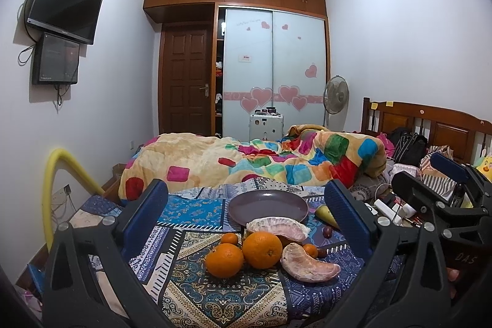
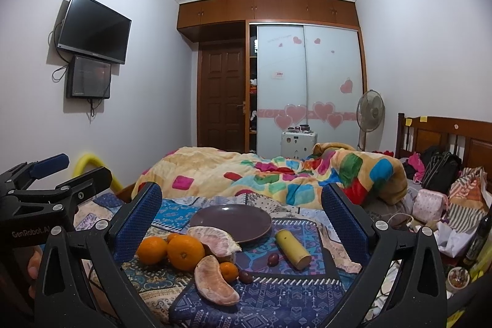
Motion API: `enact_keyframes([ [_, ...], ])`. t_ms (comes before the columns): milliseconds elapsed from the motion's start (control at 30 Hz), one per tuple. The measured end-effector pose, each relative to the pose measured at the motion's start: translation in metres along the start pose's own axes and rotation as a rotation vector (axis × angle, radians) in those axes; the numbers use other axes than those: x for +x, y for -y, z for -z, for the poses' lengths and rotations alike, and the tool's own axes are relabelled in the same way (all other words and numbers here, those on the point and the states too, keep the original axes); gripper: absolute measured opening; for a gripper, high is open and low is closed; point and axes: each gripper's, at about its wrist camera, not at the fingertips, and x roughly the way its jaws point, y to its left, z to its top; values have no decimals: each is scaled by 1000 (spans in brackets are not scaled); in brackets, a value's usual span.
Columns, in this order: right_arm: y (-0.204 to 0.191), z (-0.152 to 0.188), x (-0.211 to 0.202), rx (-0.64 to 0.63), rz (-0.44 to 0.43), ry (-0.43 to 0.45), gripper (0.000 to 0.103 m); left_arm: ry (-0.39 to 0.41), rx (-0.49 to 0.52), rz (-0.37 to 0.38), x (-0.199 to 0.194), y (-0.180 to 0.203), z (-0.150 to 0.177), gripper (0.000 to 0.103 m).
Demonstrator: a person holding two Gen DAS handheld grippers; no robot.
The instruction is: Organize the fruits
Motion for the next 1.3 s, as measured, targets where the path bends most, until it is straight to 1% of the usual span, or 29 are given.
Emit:
enact_keyframes([
  [1300,1,-3,2,12,-1,0,103,-4,8,19,0,3,1,103],
])
